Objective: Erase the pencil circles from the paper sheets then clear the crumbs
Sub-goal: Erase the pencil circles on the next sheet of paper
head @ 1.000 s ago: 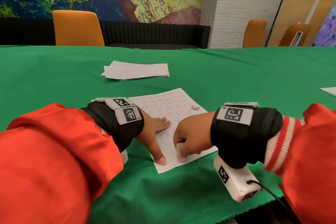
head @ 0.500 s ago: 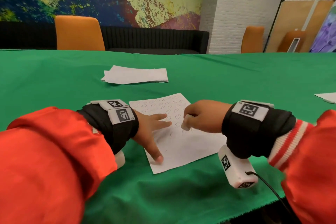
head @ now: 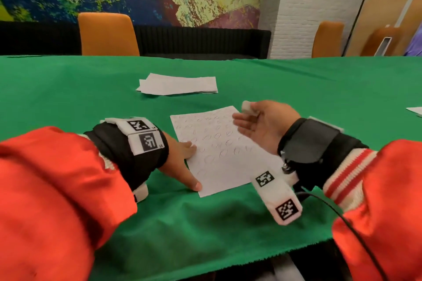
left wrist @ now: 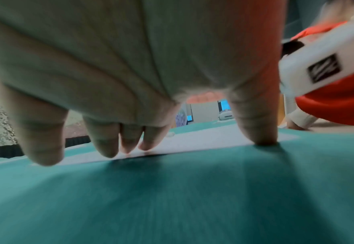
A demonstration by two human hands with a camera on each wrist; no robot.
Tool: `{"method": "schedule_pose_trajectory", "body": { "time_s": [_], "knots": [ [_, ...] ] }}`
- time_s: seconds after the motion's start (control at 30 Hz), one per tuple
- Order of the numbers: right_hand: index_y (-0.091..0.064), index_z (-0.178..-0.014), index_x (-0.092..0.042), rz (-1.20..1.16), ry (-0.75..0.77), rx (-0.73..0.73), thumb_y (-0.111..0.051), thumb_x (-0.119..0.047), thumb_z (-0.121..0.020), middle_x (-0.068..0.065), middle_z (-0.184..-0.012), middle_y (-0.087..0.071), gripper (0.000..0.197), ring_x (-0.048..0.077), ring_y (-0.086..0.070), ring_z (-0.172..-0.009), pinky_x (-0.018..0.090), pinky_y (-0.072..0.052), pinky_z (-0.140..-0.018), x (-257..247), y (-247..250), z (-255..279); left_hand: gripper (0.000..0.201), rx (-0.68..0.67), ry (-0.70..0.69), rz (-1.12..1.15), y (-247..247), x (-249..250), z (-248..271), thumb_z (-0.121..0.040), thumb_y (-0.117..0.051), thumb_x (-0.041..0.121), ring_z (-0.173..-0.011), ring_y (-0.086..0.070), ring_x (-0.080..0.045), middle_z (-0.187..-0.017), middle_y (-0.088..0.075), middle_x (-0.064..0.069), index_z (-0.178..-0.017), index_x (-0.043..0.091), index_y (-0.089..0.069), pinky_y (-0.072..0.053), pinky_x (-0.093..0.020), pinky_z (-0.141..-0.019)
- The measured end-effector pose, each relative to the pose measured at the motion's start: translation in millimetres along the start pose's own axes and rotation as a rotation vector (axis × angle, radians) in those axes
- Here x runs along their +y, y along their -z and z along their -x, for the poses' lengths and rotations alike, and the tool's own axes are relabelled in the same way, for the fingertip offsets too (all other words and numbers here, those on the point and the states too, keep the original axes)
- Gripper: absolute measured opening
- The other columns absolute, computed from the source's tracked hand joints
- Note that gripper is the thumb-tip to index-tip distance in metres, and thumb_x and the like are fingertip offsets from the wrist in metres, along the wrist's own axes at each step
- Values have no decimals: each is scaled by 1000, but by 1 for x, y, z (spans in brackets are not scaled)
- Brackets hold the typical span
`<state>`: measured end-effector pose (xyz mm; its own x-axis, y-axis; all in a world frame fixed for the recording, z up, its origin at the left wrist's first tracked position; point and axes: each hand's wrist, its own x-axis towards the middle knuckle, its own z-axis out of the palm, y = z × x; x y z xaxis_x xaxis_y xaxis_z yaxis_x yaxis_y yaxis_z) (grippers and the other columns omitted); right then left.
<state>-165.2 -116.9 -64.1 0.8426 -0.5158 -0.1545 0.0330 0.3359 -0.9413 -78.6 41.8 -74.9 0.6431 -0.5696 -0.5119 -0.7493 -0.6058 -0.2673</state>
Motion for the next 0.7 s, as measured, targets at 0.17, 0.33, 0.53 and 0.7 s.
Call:
{"method": "schedule_pose_trajectory", "body": {
  "time_s": [0.17,0.33,0.53,0.7],
  "knots": [
    [-52,-85,-2,-86,-213,-154,-32,-14,-99,23,-108,-61,27,29,-59,-99,36,-47,-86,34,-30,17,107,-1,11,-16,0,3,2,-77,-47,76,-144,-19,-18,-159,8,8,-152,22,7,-17,-31,-113],
    [-49,-84,1,-253,-339,-135,-29,-13,-100,24,-119,-55,29,33,-50,-119,38,-36,-105,68,-46,21,109,3,44,-22,-3,1,0,-76,-46,78,-145,-13,-18,-159,10,6,-152,21,7,-13,-34,-115],
    [-54,-99,-3,-286,-172,106,-35,-3,-97,8,-74,-43,19,15,-42,-65,26,-45,-76,63,-32,-1,110,20,52,-22,-3,2,1,-76,-48,77,-145,-16,-19,-160,5,5,-153,18,5,-14,-34,-115],
    [-47,-127,7,-355,-54,257,-35,-7,-98,8,-100,-60,34,21,-60,-95,29,-48,-89,40,-5,-11,109,26,52,0,-2,3,2,-77,-49,74,-145,-15,-19,-160,4,3,-153,17,4,-13,-33,-115]
  ]
}}
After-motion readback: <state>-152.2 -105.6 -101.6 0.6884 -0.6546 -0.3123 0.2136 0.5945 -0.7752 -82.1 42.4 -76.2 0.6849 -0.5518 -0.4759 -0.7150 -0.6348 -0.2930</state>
